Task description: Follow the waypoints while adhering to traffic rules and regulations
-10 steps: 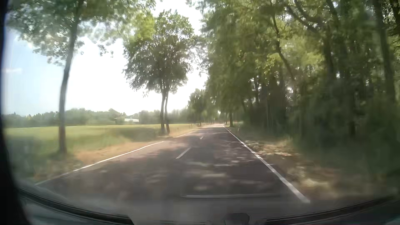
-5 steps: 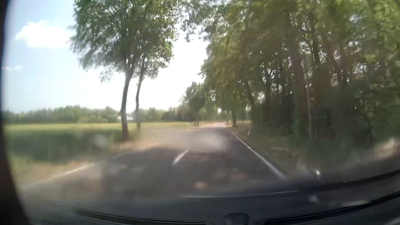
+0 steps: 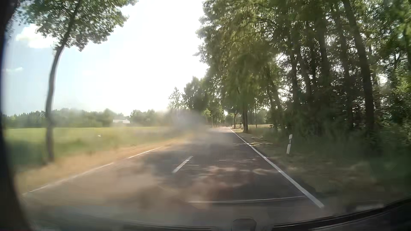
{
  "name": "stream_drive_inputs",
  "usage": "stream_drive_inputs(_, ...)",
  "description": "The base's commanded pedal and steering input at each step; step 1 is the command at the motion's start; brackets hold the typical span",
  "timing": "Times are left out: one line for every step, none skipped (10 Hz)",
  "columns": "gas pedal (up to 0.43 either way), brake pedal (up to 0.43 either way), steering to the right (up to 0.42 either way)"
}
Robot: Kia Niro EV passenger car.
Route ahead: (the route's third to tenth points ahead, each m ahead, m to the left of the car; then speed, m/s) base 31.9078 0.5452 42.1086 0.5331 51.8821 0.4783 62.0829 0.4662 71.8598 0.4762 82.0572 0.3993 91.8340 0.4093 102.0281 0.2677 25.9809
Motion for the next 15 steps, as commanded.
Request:
stream_drive_inputs(0.268, 0.006, 0.003)
stream_drive_inputs(0.268, 0.006, 0.004)
stream_drive_inputs(0.268, 0.006, 0.004)
stream_drive_inputs(0.268, 0.006, 0.004)
stream_drive_inputs(0.268, 0.006, 0.003)
stream_drive_inputs(0.268, 0.006, 0.003)
stream_drive_inputs(0.268, 0.006, 0.004)
stream_drive_inputs(0.268, 0.006, 0.003)
stream_drive_inputs(0.268, 0.006, 0.003)
stream_drive_inputs(0.268, 0.006, 0.003)
stream_drive_inputs(0.268, 0.006, 0.003)
stream_drive_inputs(0.268, 0.006, 0.003)
stream_drive_inputs(0.268, 0.006, 0.004)
stream_drive_inputs(0.268, 0.006, 0.004)
stream_drive_inputs(0.268, 0.006, 0.004)
